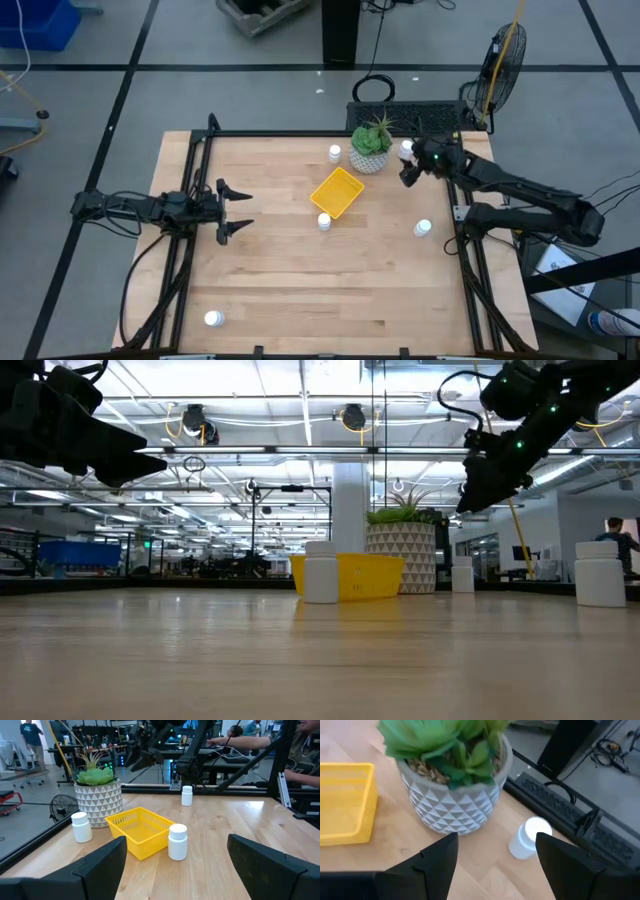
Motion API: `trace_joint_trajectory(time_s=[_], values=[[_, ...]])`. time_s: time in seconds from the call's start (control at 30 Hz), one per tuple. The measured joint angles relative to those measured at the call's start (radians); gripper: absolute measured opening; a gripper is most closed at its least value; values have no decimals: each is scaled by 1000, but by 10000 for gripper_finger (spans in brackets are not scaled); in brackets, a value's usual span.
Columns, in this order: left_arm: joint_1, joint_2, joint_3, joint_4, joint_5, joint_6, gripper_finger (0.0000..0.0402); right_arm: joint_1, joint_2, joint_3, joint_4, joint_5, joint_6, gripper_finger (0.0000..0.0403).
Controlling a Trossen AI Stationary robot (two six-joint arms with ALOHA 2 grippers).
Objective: Pick and place pill bottles into a basket
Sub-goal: Put the top right white medicine bottle into the bin
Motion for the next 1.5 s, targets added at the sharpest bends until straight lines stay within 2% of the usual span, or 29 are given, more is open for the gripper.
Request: trace_joint_trajectory(time_s=[0.13,0.33,1.0,1.3,1.5], values=[[0,0,0,0,0,0,351,0,0,-55,34,25,18,258],[0,0,0,0,0,0,351,0,0,-130,112,-8,23,258],[0,0,0,0,0,-1,351,0,-4,-354,381,-2,-23,258],[0,0,0,0,0,0,351,-2,-4,-456,581,174,-24,258],[0,0,0,0,0,0,351,-26,-3,-469,602,174,-23,258]])
